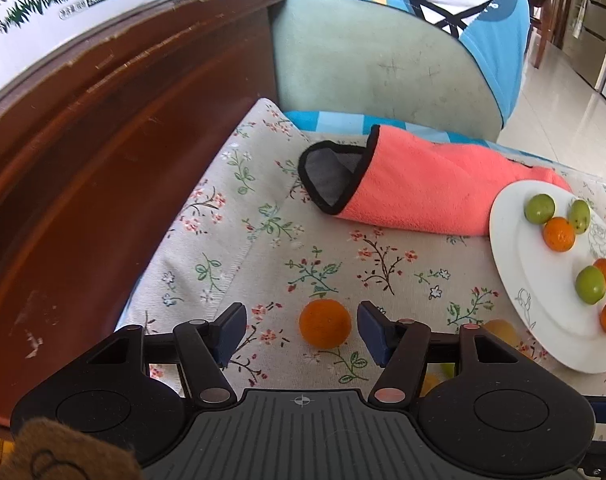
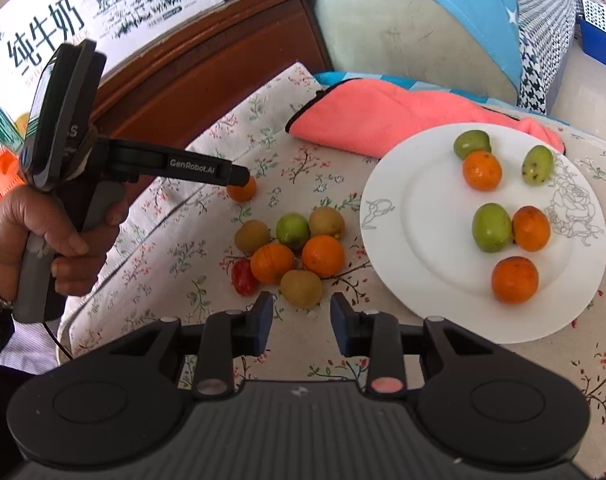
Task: Organize fruits
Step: 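Grasp a loose orange with the left tool while the right tool grasps a brown kiwi, then carry the orange onto the white plate with the left tool while the right tool carries the kiwi there, then open both tools on the plate and move them back over the fruit pile, then grasp a brown kiwi with the left tool while the right tool grasps an orange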
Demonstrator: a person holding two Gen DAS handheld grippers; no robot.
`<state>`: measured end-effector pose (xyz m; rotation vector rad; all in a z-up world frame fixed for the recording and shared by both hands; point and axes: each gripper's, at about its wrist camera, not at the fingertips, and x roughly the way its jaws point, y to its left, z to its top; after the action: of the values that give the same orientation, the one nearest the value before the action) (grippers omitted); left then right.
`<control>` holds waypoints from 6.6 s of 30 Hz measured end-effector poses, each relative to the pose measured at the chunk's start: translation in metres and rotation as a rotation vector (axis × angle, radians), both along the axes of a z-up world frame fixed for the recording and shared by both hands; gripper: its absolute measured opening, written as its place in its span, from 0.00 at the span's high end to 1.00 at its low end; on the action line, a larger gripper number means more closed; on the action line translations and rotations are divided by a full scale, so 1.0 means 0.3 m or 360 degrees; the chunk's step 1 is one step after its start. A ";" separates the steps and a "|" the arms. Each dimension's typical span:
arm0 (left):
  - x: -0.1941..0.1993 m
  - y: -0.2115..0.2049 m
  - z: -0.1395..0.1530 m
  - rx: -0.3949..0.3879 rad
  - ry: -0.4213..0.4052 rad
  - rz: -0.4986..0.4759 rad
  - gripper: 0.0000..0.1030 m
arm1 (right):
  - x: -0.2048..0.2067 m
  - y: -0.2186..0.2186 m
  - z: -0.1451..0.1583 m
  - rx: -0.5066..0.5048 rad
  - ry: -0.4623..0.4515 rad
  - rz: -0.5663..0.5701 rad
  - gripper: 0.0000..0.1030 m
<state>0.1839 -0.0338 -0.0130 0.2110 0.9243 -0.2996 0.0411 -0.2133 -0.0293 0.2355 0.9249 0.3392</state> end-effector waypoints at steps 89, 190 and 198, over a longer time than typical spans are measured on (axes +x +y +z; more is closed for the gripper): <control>-0.246 -0.307 0.136 -0.0274 -0.0156 -0.0314 0.73 | 0.004 -0.248 0.116 -0.0331 -0.0187 -0.0506 0.73; -0.194 0.063 0.083 -0.0143 0.0042 0.0114 0.28 | 0.084 0.095 -0.065 0.0140 0.0029 -0.0246 0.62; -0.192 0.067 0.069 -0.0149 0.0066 0.0107 0.30 | 0.081 0.099 -0.062 0.0113 -0.0017 -0.0203 0.69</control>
<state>0.1264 -0.0136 0.0077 0.0877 0.9541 -0.2852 0.0654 -0.1836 -0.0478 0.3560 0.8838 0.2553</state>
